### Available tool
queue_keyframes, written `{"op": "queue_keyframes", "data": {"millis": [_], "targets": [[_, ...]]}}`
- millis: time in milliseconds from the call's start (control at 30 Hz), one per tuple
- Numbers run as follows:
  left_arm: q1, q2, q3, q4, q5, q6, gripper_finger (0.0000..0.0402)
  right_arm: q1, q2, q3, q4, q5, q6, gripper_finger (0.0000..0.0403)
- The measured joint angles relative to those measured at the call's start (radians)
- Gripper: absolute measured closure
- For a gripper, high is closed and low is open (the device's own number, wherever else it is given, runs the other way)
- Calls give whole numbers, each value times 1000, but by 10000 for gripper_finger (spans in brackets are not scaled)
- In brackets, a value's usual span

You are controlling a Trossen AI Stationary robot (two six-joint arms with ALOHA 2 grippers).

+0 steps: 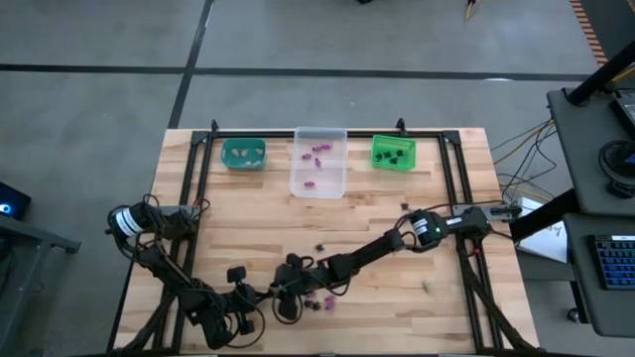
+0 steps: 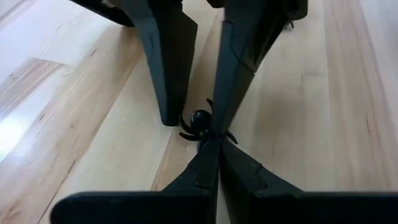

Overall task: Sort Halloween decoration
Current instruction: Put the black spider toy into the green bin

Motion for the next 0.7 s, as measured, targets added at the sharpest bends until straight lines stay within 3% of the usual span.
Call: {"op": "queue_keyframes", "data": {"millis": [700], "targets": [[0, 2, 0, 8, -6, -2, 402, -10, -4, 2, -46, -47, 78, 296]]}}
